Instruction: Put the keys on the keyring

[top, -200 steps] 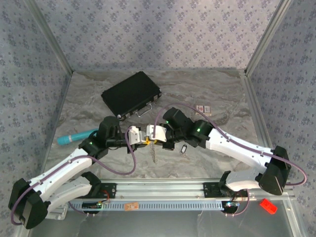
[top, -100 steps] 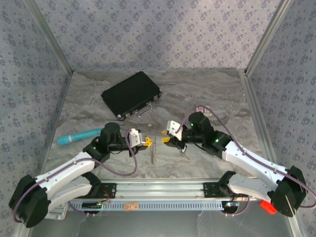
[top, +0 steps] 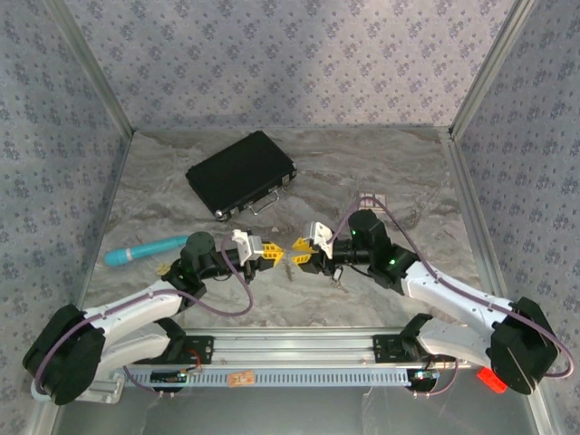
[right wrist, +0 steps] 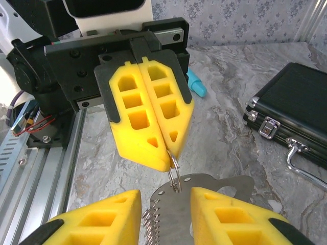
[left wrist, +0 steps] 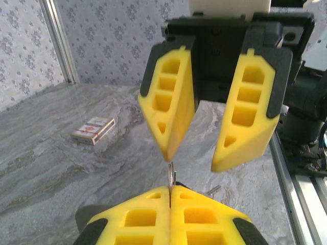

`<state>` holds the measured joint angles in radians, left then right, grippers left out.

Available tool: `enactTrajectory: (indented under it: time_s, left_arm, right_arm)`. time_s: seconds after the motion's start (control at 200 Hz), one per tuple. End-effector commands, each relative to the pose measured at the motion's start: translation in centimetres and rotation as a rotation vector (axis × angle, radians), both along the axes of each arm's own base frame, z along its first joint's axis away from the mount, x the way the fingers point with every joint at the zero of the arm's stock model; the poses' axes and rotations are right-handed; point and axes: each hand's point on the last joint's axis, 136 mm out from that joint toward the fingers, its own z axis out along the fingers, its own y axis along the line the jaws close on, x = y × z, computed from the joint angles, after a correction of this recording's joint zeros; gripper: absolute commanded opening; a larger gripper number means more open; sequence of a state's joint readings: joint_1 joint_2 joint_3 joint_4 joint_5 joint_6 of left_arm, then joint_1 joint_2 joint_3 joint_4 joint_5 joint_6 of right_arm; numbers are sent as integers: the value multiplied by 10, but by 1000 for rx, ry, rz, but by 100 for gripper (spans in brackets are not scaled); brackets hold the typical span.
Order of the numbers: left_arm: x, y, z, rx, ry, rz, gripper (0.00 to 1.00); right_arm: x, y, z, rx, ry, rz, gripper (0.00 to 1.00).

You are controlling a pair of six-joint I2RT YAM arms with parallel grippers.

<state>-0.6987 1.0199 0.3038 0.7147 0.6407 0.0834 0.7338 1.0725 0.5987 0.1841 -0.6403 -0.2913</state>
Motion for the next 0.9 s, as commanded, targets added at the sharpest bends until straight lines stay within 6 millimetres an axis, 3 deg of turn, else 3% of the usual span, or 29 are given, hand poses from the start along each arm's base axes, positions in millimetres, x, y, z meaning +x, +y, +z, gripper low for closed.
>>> enactTrajectory:
  time_s: [0.0,0.25,0.605,0.685,0.895]
  left_arm:
    - [-8,-3,20,-73,-39,-44,0]
    - [-13,-6,19,-69,-35,-66,0]
    - [-13,-6,19,-57,-45,-61,0]
    - [-10,-5,12,-1,-38,-41,19]
    - [-16,-3,-2,137,-52,-73,22]
  right_arm:
    - [2,5,3,31,9,-3,32]
    - [4,10,6,46,10,-3,25]
    - [1,12,8,29,16,27,0]
    - [0,9,7,-15,5,28,0]
    - [-9,3,-4,-224,-61,84,0]
